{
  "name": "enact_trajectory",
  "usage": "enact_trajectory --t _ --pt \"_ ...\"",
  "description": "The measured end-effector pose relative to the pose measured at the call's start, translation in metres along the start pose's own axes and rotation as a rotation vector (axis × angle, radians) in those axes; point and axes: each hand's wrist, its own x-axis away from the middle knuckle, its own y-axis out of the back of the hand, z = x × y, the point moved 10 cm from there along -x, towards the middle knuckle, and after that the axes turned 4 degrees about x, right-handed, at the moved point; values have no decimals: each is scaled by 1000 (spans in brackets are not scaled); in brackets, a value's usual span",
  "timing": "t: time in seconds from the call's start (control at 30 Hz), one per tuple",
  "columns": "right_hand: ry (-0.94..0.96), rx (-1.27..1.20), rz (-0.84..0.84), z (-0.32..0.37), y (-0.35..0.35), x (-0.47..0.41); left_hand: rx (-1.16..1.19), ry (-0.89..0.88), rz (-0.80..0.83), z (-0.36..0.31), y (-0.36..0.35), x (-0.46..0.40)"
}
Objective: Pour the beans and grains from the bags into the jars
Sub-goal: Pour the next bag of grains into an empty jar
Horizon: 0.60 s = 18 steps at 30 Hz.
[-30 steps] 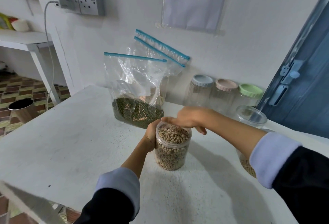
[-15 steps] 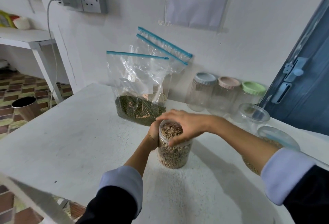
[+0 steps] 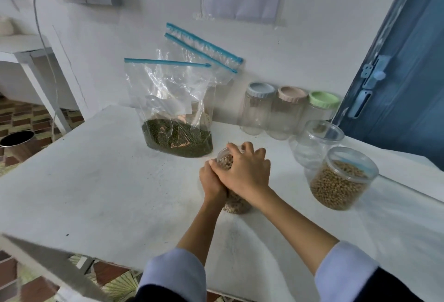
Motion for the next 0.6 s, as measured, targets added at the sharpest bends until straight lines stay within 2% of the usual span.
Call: enact_trajectory --t 0.1,0.2,0.3,0.4,0.47,0.53,0.6 --pt "-65 93 71 -9 8 8 -70 -57 -48 -2 2 9" --pt "-29 173 41 -23 46 14 -115 -141 -74 -15 1 19" --pt "141 188 -47 -26 72 21 -126 -130 -45 -13 -3 29" --pt "485 153 212 -15 41 37 -213 -224 53 -21 -15 52" --pt "576 69 335 -20 20 50 -334 -377 183 -25 -32 74" --pt "587 -20 305 -29 13 61 -333 -409 239 -12 -38 83" --pt "550 -17 180 -39 16 72 -218 -318 179 3 -37 91"
